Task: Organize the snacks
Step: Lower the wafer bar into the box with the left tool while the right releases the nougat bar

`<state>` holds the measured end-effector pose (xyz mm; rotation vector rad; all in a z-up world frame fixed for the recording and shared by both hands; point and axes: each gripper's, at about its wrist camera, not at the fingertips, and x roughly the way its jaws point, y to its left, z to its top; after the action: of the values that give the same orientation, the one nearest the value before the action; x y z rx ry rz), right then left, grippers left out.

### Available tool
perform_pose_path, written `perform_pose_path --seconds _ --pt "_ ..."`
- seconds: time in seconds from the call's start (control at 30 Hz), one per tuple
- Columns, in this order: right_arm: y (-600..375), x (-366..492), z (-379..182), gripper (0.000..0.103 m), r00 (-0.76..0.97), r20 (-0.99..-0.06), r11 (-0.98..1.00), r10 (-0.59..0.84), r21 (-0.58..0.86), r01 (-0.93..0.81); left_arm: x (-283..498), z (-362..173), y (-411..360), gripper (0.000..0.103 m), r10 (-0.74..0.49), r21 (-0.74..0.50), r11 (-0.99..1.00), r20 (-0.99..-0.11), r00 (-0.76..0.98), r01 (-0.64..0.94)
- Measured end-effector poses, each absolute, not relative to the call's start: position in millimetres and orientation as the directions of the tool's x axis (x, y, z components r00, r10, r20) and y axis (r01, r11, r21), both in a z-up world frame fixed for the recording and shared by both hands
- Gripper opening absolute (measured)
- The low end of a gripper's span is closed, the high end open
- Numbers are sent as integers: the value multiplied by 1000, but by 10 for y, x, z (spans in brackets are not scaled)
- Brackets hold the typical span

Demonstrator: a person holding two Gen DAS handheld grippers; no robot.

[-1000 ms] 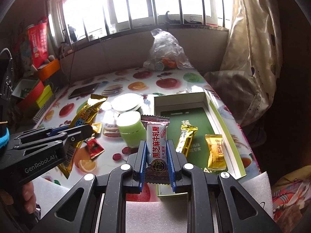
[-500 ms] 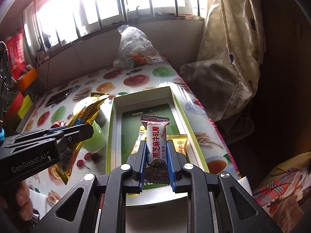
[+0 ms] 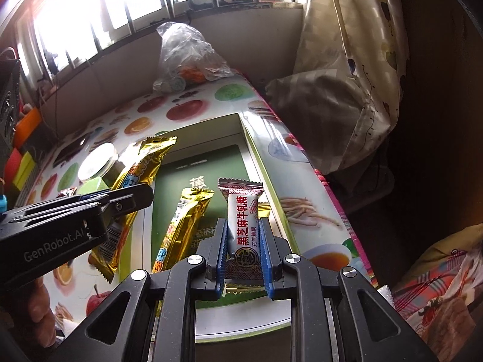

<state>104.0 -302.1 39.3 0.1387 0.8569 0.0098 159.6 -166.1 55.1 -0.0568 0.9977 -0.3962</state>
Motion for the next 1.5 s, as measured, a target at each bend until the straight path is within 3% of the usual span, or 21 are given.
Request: perform_pose_path --seconds 0.77,0.93,1.03,1.5 --pt "-2999 1165 227 19 647 -758 995 78 101 -1 1779 317 -1802 23 -351 -239 926 -834 426 293" --pt "-2983 1172 239 28 646 -760 995 77 96 -6 1779 330 -1784 25 -362 -250 922 -830 424 297" --pt "-2985 1169 248 32 646 -759 995 77 96 -6 1777 339 -1770 38 -369 -256 919 -827 425 299" --pt "-2966 1088 337 44 660 -749 997 57 82 7 1647 478 -1702 39 -383 -264 915 -807 450 306"
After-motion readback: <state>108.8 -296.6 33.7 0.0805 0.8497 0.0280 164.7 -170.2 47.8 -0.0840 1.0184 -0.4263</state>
